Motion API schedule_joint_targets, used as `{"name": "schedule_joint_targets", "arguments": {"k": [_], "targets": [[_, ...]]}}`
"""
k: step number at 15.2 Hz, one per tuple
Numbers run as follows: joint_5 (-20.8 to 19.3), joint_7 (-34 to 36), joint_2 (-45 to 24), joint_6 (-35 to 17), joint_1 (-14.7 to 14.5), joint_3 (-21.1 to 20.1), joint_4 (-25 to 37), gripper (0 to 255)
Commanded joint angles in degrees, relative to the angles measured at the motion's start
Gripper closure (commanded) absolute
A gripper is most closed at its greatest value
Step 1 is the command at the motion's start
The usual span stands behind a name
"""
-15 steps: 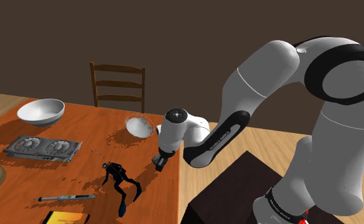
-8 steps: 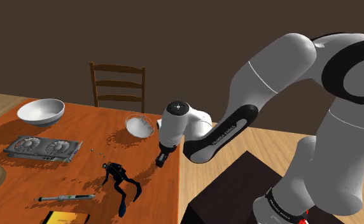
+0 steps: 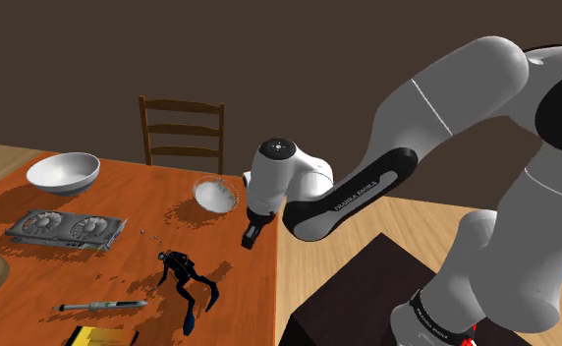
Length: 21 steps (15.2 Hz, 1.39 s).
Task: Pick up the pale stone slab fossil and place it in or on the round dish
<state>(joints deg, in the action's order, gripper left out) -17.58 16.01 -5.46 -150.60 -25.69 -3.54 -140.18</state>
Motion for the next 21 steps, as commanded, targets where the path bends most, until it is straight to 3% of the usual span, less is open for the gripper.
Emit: {"name": "schedule_joint_targets", "arguments": {"k": [1,13,21], "targets": [[0.9,-0.9,1.4,1.4,0.1,-0.2,0.1,255],[4.9,-4.8,8.6,10.3,-0.2,-0.6,2.1,255],[6.1,-12.0,-4.8,13.8,2.9,2.1,19.8,255]]}}
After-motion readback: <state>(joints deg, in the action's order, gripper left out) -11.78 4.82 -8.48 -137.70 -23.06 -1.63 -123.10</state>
